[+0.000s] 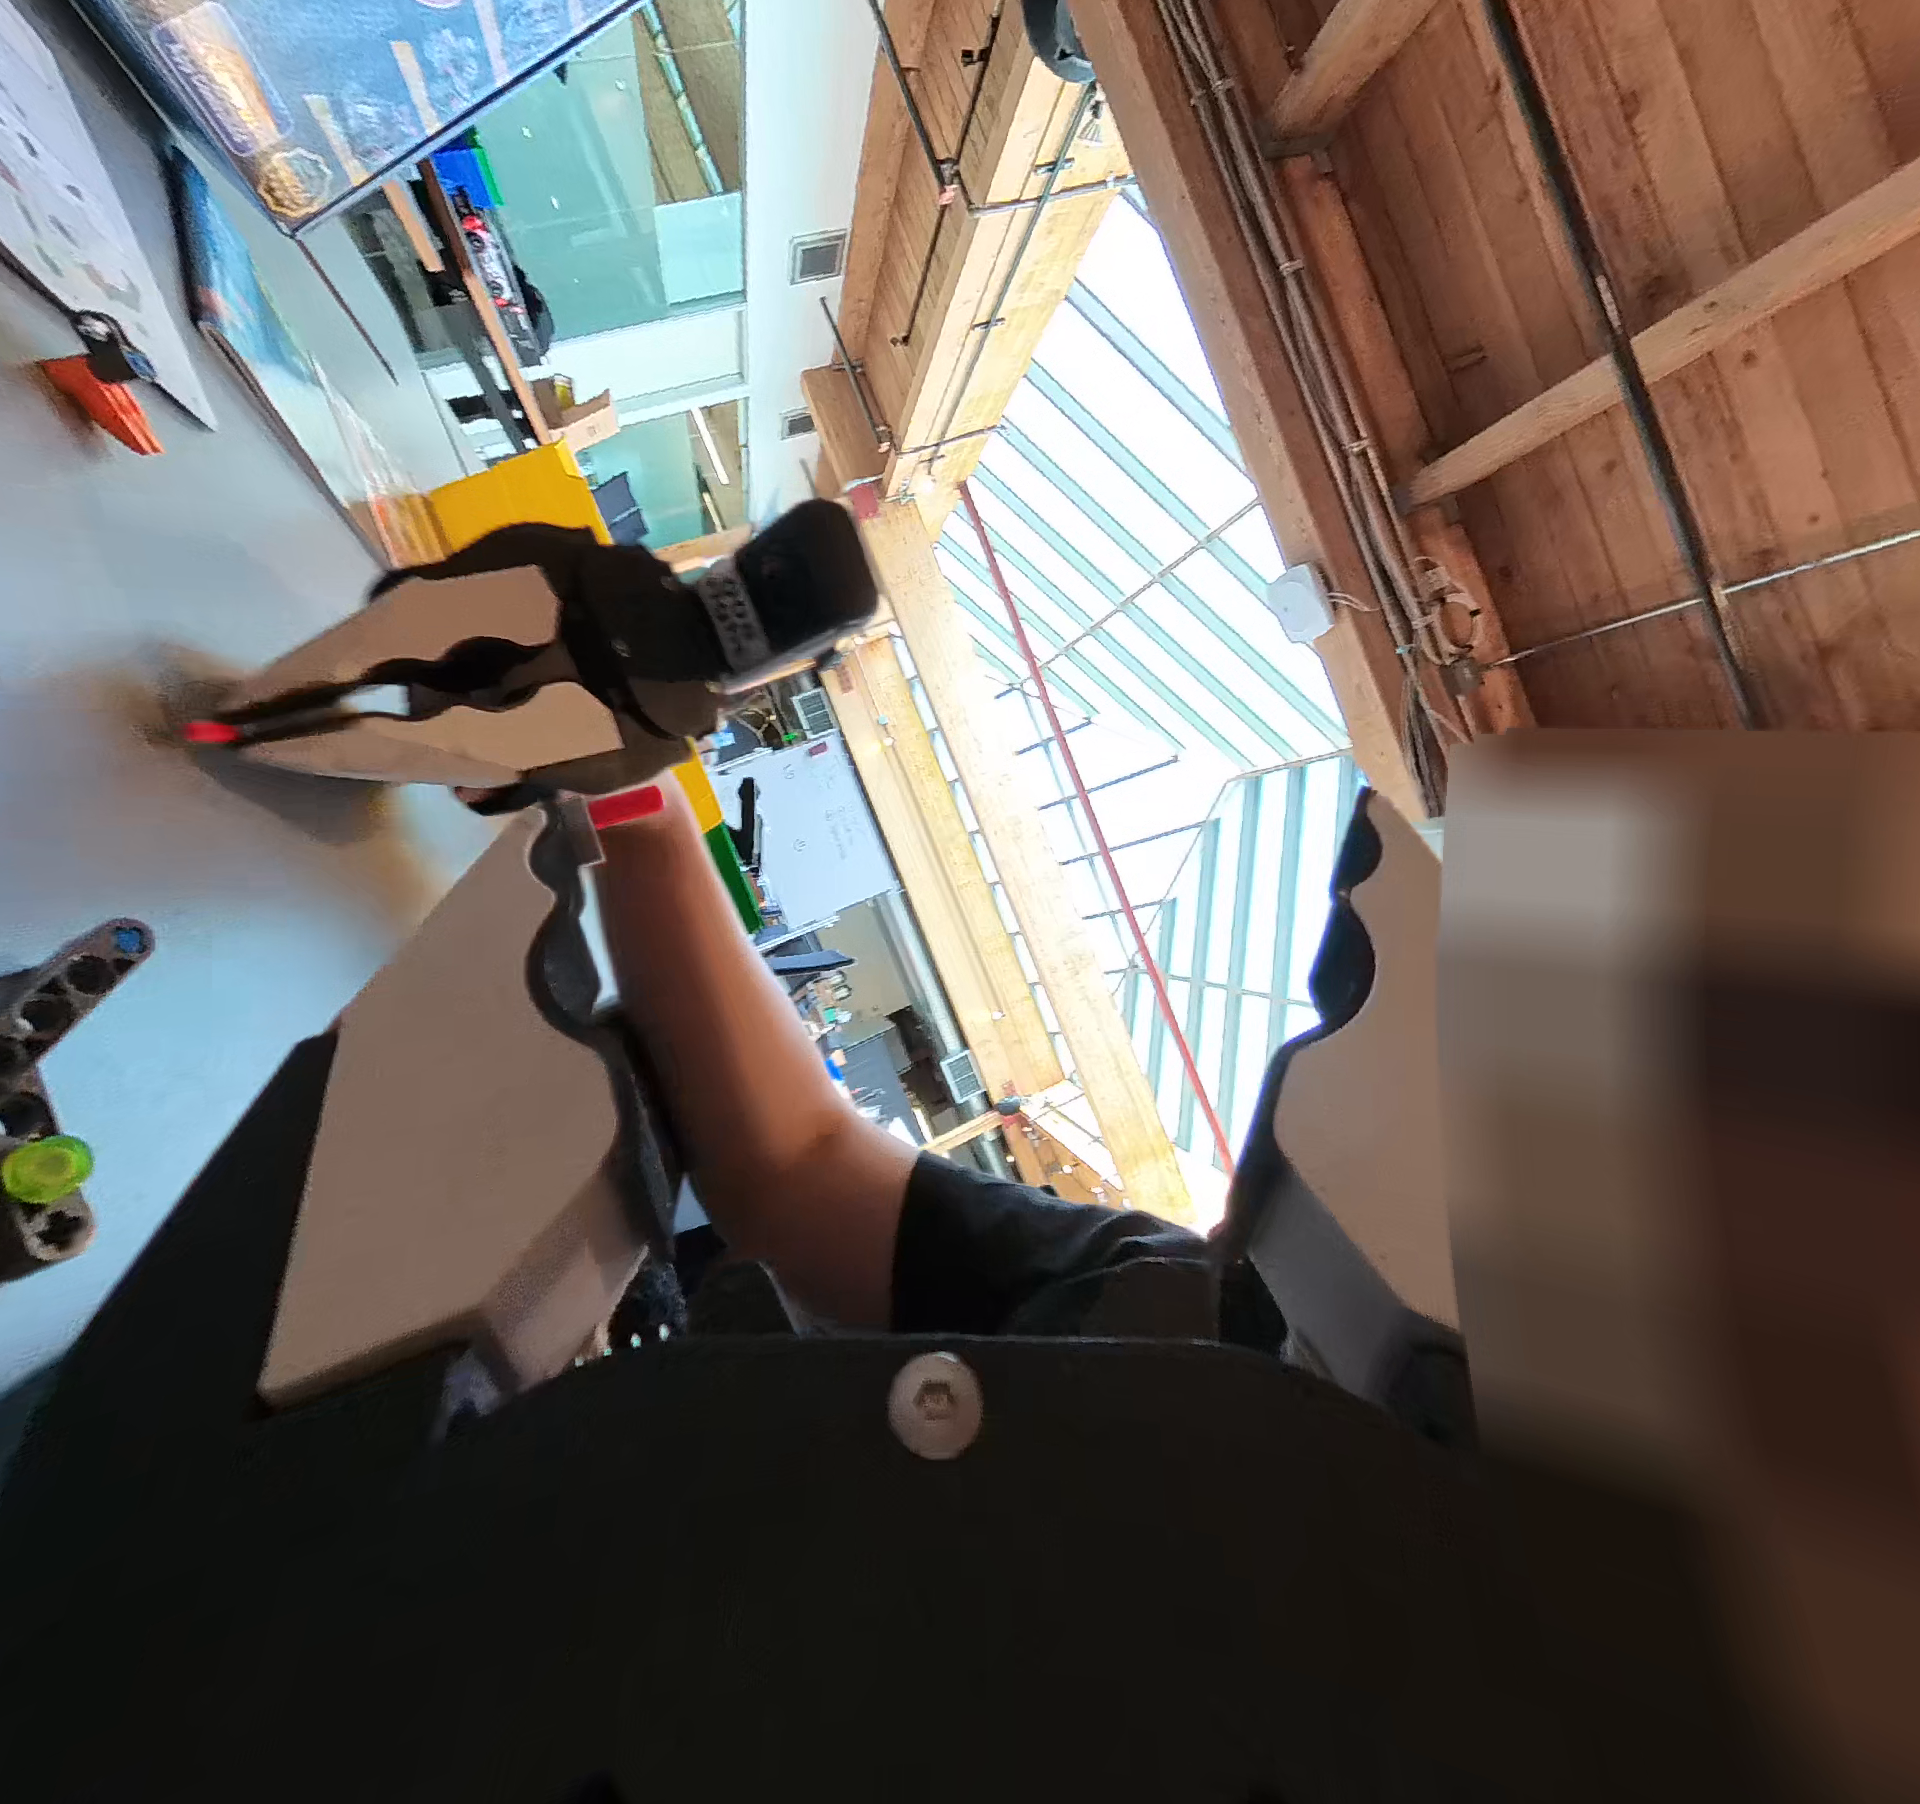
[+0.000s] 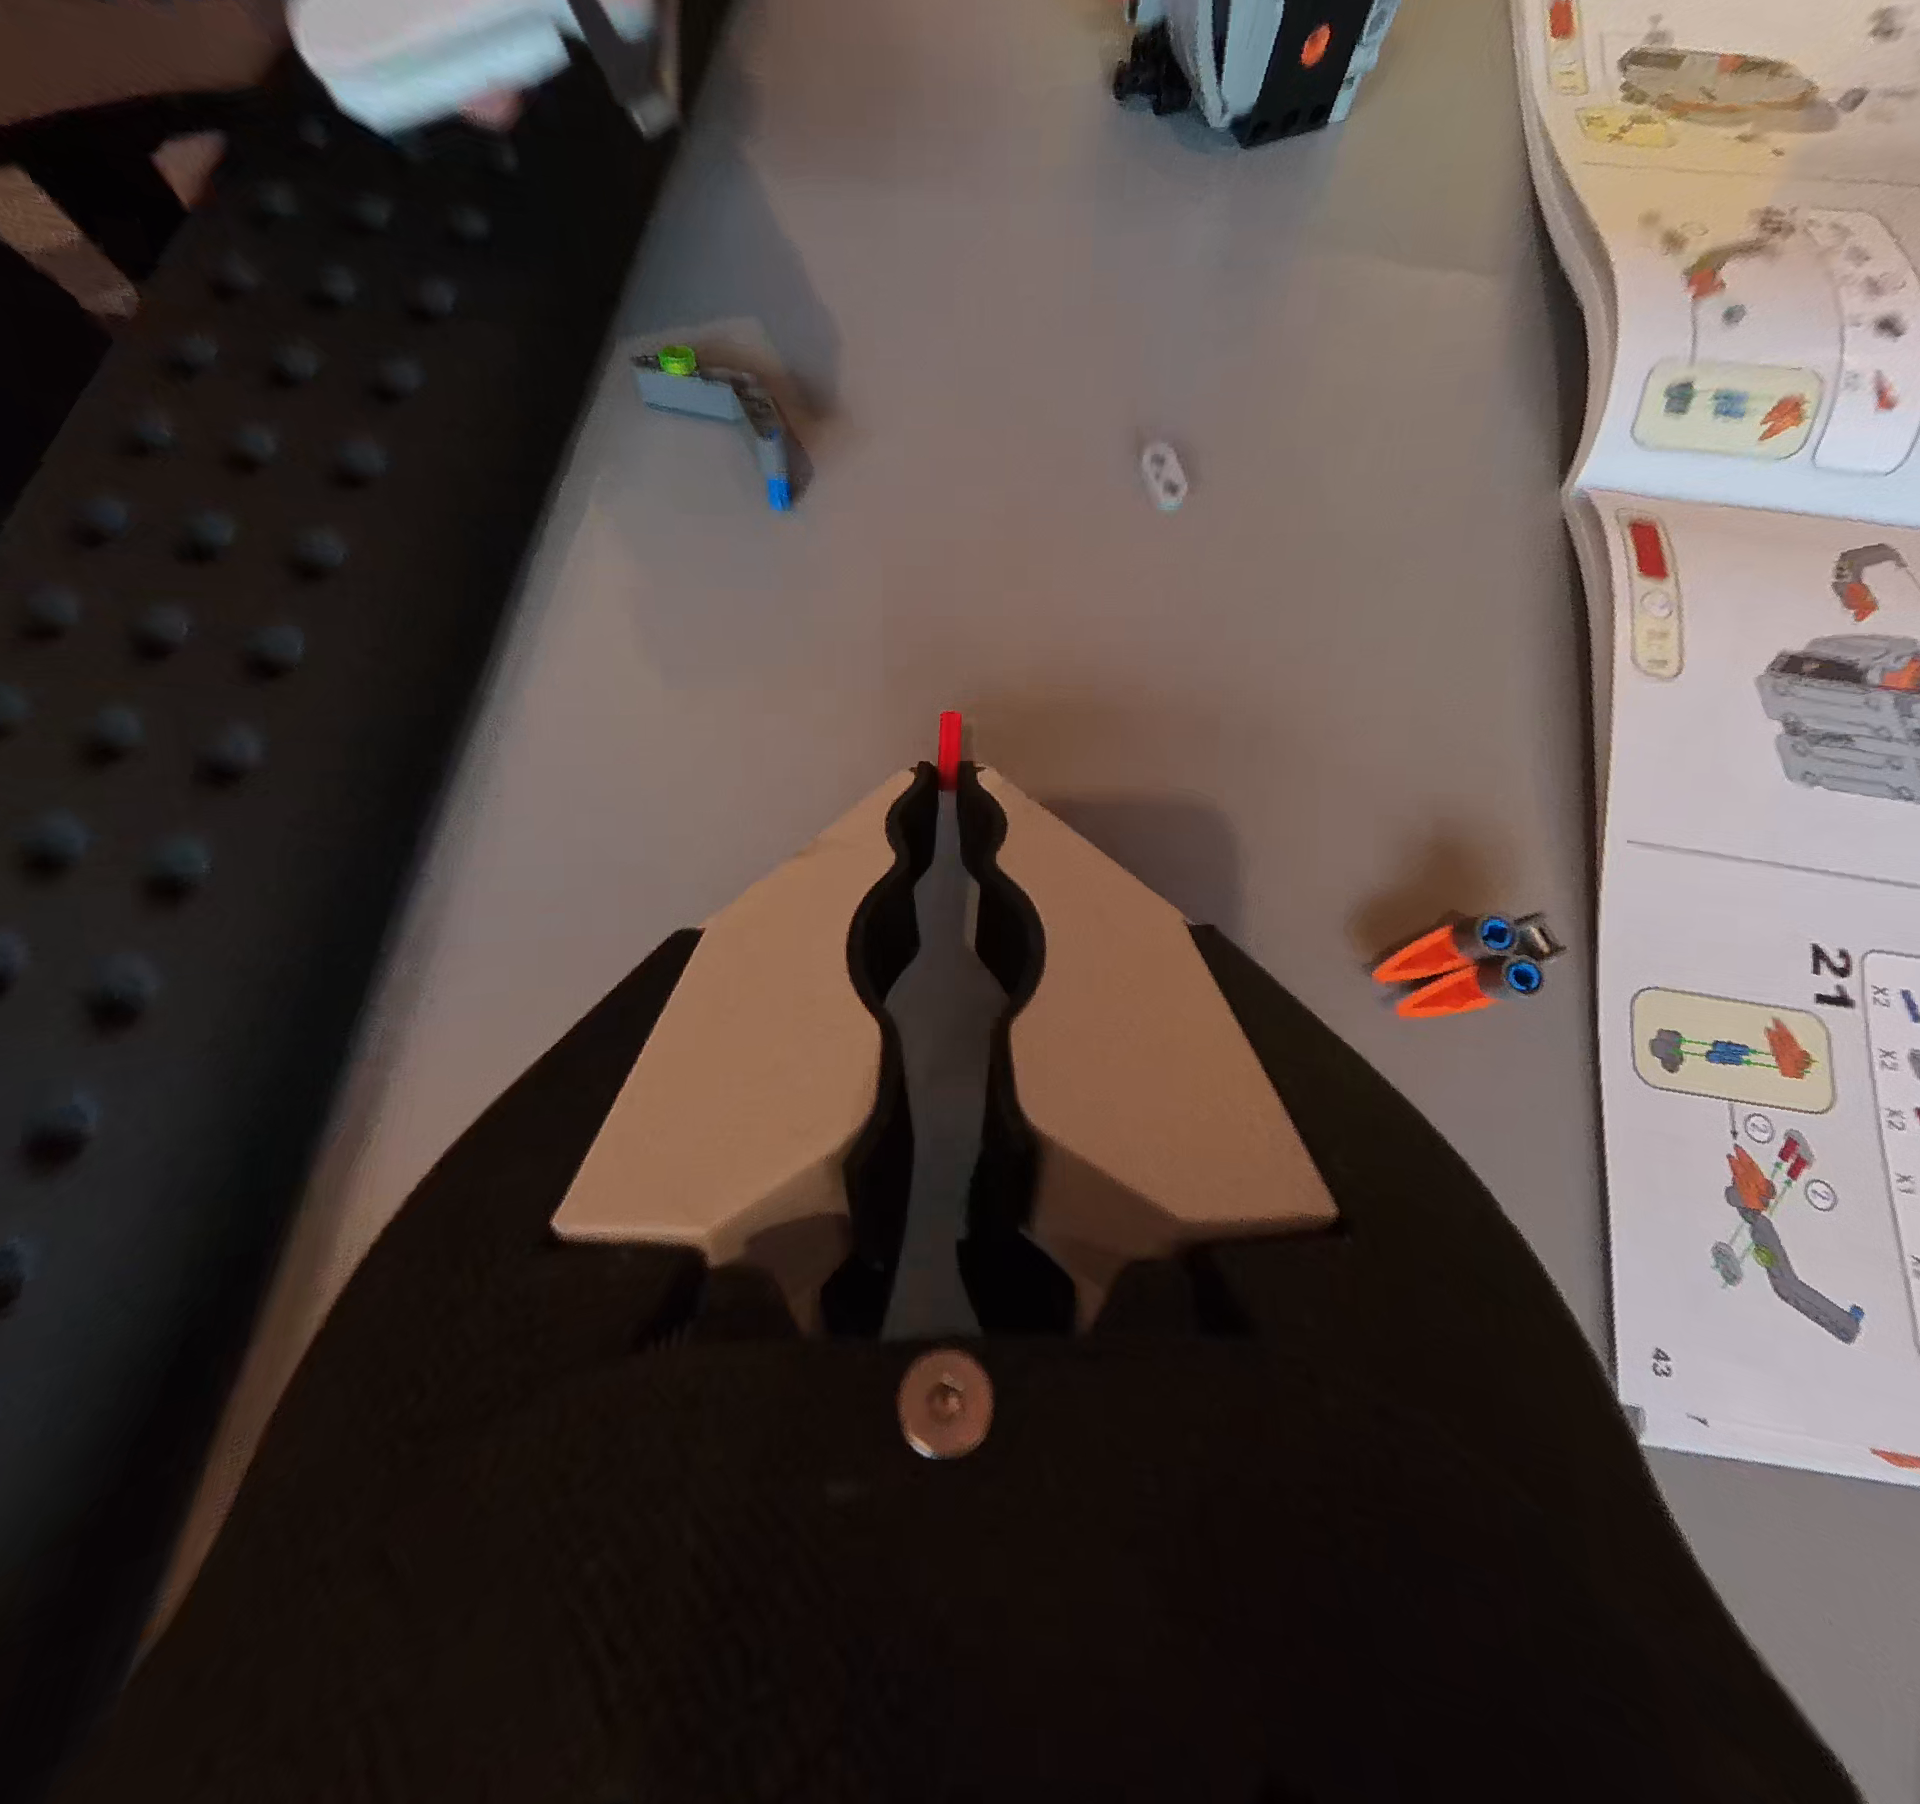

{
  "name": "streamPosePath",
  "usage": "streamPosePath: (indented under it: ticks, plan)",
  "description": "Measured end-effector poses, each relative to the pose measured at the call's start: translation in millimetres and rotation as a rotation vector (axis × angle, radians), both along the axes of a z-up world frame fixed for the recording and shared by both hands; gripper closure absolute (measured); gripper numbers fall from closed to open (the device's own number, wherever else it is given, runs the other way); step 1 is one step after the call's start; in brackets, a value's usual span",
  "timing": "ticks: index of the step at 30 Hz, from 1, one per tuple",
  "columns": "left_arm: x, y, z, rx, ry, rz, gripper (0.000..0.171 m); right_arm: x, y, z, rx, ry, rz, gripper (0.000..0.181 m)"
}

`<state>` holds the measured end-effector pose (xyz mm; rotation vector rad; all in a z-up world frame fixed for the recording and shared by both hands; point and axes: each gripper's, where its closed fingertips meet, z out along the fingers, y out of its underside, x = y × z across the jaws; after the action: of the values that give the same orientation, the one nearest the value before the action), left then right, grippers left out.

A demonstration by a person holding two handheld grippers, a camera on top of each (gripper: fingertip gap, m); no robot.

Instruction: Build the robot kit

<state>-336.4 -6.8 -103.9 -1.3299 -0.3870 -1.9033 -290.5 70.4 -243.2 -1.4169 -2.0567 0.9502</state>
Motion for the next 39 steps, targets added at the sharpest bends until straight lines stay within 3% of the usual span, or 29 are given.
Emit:
streamPosePath:
  ticks: [5, 9, 11, 15, 21, 25, 31, 39]
  plan:
    - [0, 9, -5, 0.015, 0.069, 0.051, 0.031, -17, -32, 71, -0.057, 0.116, -0.059, 0.178]
    - [2, 15, -5, 0.003, 0.078, 0.066, 0.023, -20, -48, 100, 0.050, 0.006, -0.008, 0.178]
    - [5, 16, 0, 0.004, 0.081, 0.066, 0.021, -21, -52, 111, 0.255, -0.026, 0.096, 0.178]
    - [5, 14, 14, -0.013, 0.009, 0.050, 0.020, -26, -49, 130, 0.924, 0.021, 0.363, 0.177]
    - [5, 16, 23, -0.067, -0.070, 0.052, 0.016, -27, -61, 138, 1.378, -0.112, 0.591, 0.178]
    - [15, 14, 26, -0.080, -0.098, -0.007, 0.017, -32, -71, 135, 1.592, -0.099, 0.762, 0.178]
    - [22, 11, 24, -0.078, -0.055, -0.035, 0.019, -27, -69, 112, 1.608, -0.205, 0.907, 0.178]
    - [28, 5, 21, -0.092, -0.045, -0.094, 0.022, -30, -79, 102, 1.688, -0.176, 1.057, 0.178]
